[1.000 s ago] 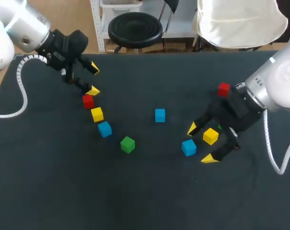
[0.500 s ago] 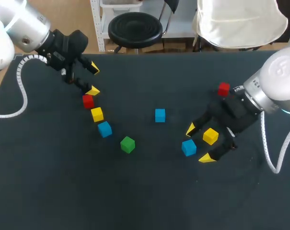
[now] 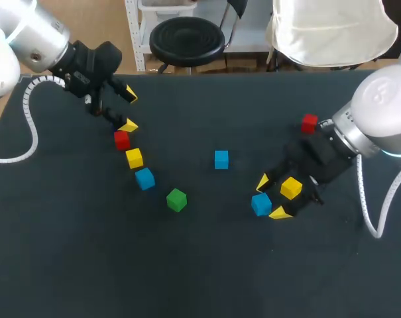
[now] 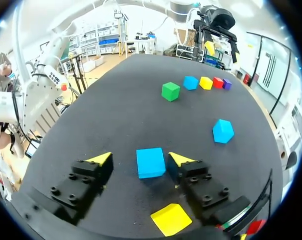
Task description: Place the blue cubes, place green cubes on the blue cubes, place the yellow cubes on the green cubes, then place the red cubes on the yellow cubes, and place purple cube on the red cubes.
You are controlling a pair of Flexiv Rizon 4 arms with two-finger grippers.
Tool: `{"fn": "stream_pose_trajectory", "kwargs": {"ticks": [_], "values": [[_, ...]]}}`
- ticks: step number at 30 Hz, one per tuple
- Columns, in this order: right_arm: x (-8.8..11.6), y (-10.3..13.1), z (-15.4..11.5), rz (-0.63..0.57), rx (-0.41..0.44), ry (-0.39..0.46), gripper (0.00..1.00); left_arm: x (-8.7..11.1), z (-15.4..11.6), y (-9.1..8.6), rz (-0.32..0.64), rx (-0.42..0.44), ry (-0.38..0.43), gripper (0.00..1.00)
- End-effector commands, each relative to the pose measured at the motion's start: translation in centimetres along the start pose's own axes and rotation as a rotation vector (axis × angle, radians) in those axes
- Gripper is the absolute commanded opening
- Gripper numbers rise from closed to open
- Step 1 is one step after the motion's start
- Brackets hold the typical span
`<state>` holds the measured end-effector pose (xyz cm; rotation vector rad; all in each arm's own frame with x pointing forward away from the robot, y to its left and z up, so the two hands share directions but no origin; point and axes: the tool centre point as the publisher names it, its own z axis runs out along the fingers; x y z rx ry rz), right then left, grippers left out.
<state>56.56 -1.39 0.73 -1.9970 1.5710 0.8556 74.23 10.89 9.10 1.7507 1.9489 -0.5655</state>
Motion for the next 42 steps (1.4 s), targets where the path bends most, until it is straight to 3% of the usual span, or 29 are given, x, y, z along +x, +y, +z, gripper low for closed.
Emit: {"fn": "stream_pose_trajectory", "kwargs": {"ticks": [1,5,8,9,10,11,25,26,31,33,37,40,42], "values": [[-0.1,-0.1,0.2,-0.003,-0.004,0.001,0.49,0.0,0.0,-0.1,0.001,-0.002,0.000,1.00],[0.0,-0.1,0.4,-0.001,-0.009,0.003,0.53,0.0,0.0,-0.1,0.001,-0.002,0.000,1.00],[0.0,-0.2,0.5,-0.001,-0.012,0.003,0.50,0.0,0.0,-0.1,0.001,-0.002,0.000,1.00],[0.0,-0.2,0.5,-0.002,-0.012,0.004,0.60,0.0,0.0,-0.1,0.001,-0.002,0.000,1.00],[-0.1,-0.2,0.5,-0.001,-0.012,0.006,0.76,0.0,0.0,-0.1,0.001,-0.002,0.000,1.00],[-0.1,-0.2,0.5,0.004,-0.012,0.014,1.00,0.0,0.0,-0.1,0.001,-0.002,0.000,1.00],[0.3,-0.8,1.0,0.025,-0.018,0.010,1.00,0.0,0.0,-0.1,0.001,-0.002,0.000,1.00],[0.4,-0.8,1.0,0.027,-0.017,0.008,0.97,0.0,0.0,-0.1,0.001,-0.002,0.000,1.00],[0.9,-0.9,1.3,0.051,0.001,0.000,0.49,0.0,0.0,-0.1,0.001,-0.002,0.000,1.00],[1.0,-0.9,1.5,0.055,0.008,-0.007,0.47,0.0,0.0,-0.1,0.001,-0.002,0.000,1.00],[1.0,-0.9,1.6,0.057,0.021,-0.012,0.34,0.0,0.0,-0.1,0.001,-0.002,0.000,1.00],[0.9,-0.8,1.5,0.060,0.042,-0.015,0.05,0.0,0.0,-0.1,0.001,-0.002,0.000,1.00],[0.6,-0.6,1.3,0.062,0.055,-0.013,0.00,0.0,0.0,-0.1,0.001,-0.002,0.000,1.00]]}}
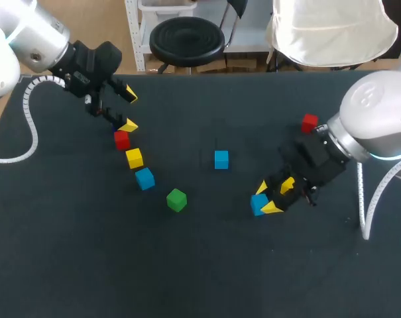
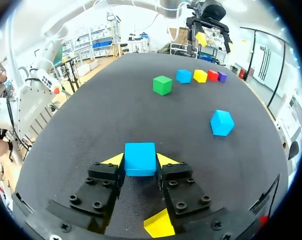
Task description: Place the blue cubes, place green cubes on the blue cubes, place the yellow cubes on the green cubes, then place the red cubes on the yellow cubes, and place purple cube on the red cubes.
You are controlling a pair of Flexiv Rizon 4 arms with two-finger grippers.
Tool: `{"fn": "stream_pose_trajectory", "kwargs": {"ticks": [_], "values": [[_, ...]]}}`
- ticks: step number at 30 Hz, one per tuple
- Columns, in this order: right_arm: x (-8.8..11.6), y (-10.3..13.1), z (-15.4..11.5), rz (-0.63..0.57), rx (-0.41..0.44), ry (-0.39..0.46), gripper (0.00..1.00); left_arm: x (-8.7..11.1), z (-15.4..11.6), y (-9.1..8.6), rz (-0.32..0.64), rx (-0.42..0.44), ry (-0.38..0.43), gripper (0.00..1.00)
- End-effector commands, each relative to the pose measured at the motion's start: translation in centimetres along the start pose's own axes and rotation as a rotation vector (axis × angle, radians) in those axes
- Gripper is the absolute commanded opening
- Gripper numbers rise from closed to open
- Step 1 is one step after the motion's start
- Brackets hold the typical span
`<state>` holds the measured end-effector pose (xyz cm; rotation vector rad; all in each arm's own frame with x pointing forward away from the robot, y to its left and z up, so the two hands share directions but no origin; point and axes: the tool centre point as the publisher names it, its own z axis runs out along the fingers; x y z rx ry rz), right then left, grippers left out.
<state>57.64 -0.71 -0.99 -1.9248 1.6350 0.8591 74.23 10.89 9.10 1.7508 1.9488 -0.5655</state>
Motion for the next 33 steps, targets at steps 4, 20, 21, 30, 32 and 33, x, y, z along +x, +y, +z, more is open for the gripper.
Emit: {"fn": "stream_pose_trajectory", "kwargs": {"ticks": [4,20,21,30,32,33], "values": [[-1.1,1.0,-1.0,0.018,0.050,0.007,0.00,0.0,0.0,-0.1,0.001,-0.002,0.000,1.00],[-2.7,-1.1,-3.3,0.113,0.141,0.051,0.00,0.0,0.0,-0.1,0.001,-0.002,0.000,1.00],[-2.9,-1.3,-3.4,0.109,0.145,0.052,0.00,0.0,0.0,-0.1,0.001,-0.002,0.000,1.00],[-3.9,-3.1,-4.3,0.094,0.191,0.049,0.00,0.0,0.0,-0.1,0.001,-0.002,0.000,1.00],[-4.1,-3.1,-4.4,0.092,0.194,0.048,0.00,0.0,0.0,-0.1,0.001,-0.002,0.000,1.00],[-4.1,-3.1,-4.4,0.092,0.194,0.048,0.00,0.0,0.0,-0.1,0.001,-0.002,0.000,1.00]]}}
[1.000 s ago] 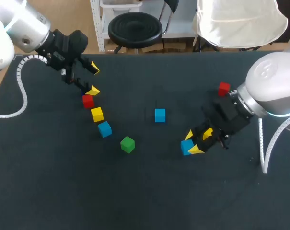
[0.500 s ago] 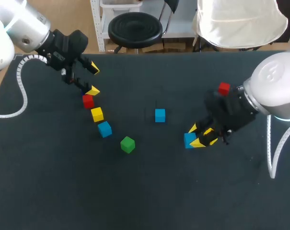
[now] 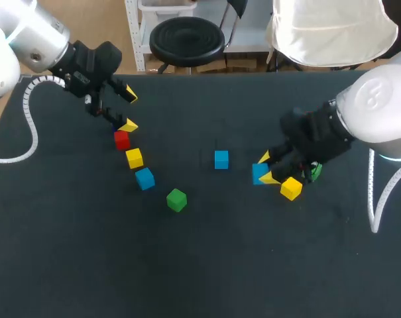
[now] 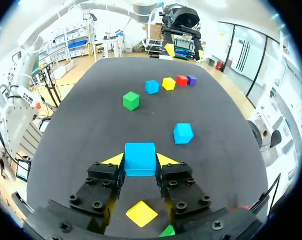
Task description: Place the blue cubes, place green cubes on the blue cubes, place the yellow cubes on the green cubes, then place the red cubes on the yellow cubes, and place purple cube on the red cubes.
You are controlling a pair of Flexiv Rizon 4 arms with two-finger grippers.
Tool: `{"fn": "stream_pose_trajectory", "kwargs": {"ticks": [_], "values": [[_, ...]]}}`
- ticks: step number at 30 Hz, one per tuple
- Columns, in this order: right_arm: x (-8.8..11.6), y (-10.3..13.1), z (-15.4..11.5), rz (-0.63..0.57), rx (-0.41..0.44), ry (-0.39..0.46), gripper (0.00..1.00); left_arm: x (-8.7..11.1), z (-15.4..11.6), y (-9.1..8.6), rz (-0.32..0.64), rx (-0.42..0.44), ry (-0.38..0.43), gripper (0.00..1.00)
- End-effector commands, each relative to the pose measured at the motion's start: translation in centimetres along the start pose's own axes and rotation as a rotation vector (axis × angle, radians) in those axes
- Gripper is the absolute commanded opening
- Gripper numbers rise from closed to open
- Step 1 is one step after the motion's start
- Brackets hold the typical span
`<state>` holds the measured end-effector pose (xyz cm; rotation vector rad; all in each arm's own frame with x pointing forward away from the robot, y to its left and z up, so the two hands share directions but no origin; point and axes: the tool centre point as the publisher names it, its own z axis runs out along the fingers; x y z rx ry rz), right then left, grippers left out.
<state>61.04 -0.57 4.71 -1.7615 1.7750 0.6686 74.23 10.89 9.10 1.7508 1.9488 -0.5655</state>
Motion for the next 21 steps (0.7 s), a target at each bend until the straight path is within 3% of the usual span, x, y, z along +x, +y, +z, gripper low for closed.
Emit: {"fn": "stream_pose_trajectory", "kwargs": {"ticks": [1,16,21], "values": [[-0.2,0.1,0.0,0.000,0.001,0.002,0.00,0.0,0.0,-0.1,0.001,-0.002,0.000,1.00],[-0.2,0.1,0.0,0.000,0.001,0.002,0.00,0.0,0.0,-0.1,0.001,-0.002,0.000,1.00],[-0.8,-1.6,1.1,-0.022,-0.008,-0.021,0.00,0.0,0.0,-0.1,0.001,-0.002,0.000,1.00]]}}
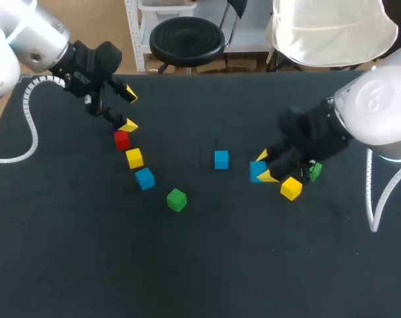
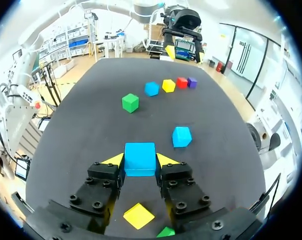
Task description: Place the blue cubes, place green cubes on the blue cubes, place the yellow cubes on the green cubes, then place the red cubes on the yellow cubes, and place purple cube on the red cubes.
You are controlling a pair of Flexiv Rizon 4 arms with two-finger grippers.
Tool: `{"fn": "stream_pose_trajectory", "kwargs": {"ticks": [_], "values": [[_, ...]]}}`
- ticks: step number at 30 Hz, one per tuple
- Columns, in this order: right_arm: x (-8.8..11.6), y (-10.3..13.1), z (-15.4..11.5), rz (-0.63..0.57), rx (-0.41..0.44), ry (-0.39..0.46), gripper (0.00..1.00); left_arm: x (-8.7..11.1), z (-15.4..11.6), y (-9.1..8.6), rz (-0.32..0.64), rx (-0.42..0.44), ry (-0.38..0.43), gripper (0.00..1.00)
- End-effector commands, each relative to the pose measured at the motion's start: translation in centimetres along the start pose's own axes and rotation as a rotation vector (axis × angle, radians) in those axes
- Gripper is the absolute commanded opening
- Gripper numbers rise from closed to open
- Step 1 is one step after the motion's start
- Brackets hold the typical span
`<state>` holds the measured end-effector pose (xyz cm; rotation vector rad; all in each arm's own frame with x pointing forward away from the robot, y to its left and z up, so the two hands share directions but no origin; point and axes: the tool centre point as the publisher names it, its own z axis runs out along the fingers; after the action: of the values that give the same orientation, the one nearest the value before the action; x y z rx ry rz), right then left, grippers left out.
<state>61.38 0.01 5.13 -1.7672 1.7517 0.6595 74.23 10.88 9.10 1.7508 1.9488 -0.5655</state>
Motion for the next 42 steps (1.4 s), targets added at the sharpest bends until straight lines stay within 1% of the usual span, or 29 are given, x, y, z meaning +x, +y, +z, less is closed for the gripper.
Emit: {"fn": "stream_pose_trajectory", "kwargs": {"ticks": [1,5,12,18,21,24,33,37,42], "values": [[-0.1,-1.6,1.2,-0.008,-0.020,-0.016,0.00,0.0,0.0,-0.1,0.001,-0.002,0.000,1.00],[0.0,-2.4,1.9,-0.009,-0.033,-0.017,0.00,0.0,0.0,-0.1,0.001,-0.002,0.000,1.00],[0.7,-3.2,2.7,-0.002,-0.060,0.002,0.00,0.0,0.0,-0.1,0.001,-0.002,0.000,1.00],[1.4,-3.3,3.2,0.005,-0.046,-0.010,0.00,0.0,0.0,-0.1,0.001,-0.002,0.000,1.00],[2.0,-3.5,3.7,0.015,-0.033,-0.039,0.00,0.0,0.0,-0.1,0.001,-0.002,0.000,1.00],[2.0,-3.6,3.8,0.020,-0.028,-0.039,0.00,0.0,0.0,-0.1,0.001,-0.002,0.000,1.00],[0.8,-4.3,2.3,0.005,-0.024,0.013,0.00,0.0,0.0,-0.1,0.001,-0.002,0.000,1.00],[1.0,-5.1,2.2,0.005,-0.022,0.024,0.00,0.0,0.0,-0.1,0.001,-0.002,0.000,1.00],[1.5,-5.7,2.5,0.013,-0.012,0.002,0.00,0.0,0.0,-0.1,0.001,-0.002,0.000,1.00]]}}
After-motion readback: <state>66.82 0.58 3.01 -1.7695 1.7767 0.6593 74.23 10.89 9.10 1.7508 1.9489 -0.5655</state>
